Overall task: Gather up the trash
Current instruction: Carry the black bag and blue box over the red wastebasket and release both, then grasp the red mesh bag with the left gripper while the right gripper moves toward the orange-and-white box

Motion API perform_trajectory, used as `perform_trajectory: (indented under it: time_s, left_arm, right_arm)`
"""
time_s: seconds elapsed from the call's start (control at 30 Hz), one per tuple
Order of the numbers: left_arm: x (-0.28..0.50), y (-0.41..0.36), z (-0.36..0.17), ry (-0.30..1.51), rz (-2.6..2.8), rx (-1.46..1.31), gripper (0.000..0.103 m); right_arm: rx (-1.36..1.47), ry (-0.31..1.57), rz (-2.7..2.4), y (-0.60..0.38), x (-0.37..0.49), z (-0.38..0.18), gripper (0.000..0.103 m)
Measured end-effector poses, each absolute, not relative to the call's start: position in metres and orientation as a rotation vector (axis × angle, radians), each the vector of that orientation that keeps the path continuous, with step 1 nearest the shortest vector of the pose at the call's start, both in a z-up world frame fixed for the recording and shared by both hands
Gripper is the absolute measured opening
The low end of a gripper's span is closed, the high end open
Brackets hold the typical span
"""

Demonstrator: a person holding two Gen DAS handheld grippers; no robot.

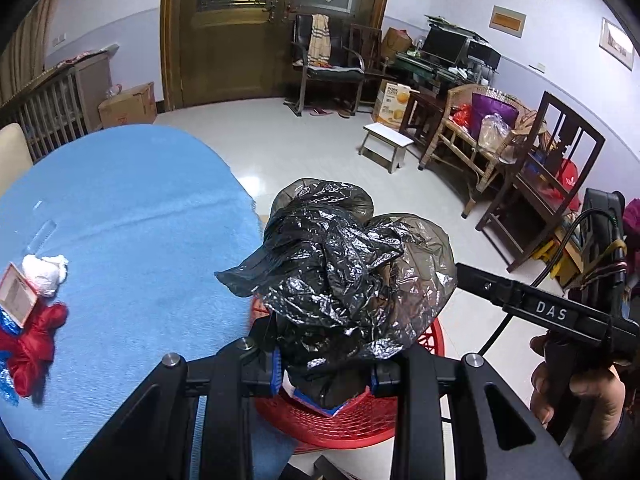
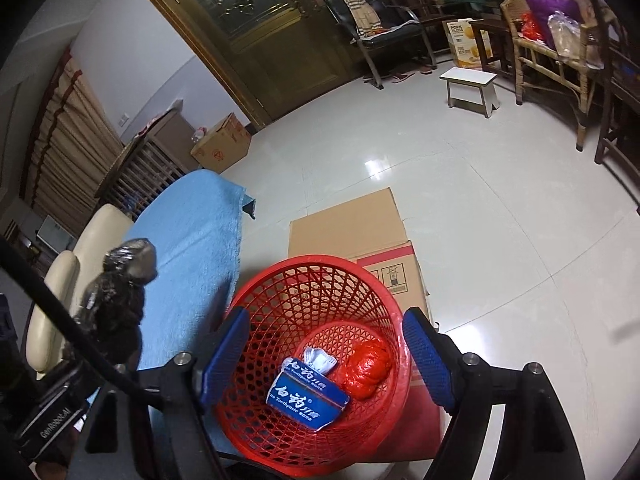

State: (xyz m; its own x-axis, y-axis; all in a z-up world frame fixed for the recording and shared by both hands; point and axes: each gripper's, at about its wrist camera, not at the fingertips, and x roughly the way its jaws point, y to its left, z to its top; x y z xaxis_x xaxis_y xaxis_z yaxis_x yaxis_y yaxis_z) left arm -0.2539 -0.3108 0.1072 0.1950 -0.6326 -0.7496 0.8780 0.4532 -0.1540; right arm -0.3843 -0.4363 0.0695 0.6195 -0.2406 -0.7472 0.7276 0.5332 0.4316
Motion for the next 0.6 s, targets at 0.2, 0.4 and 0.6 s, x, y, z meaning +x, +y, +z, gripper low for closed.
perform_trajectory:
  time_s: [0.2, 0.4, 0.6]
  left_arm:
    - [-0.257, -0.324, 0.100, 0.882, -1.111, 0.357, 0.056]
    - [-0.253, -0.317, 0.097, 0.897, -1.072, 0.335, 0.087]
    - [-0.231, -0.277, 0.106, 0.893, -0.996, 0.258, 0.087]
  right_arm:
    - [0.812, 0.653, -0.651, -0.438, -0.393, 0.078, 0.081]
    - [0.806, 0.635, -0.660, -0.436, -0.401, 0.085, 0.081]
    - [0.793, 0.641, -0.637, -0.428, -0.393, 0.088, 0.081]
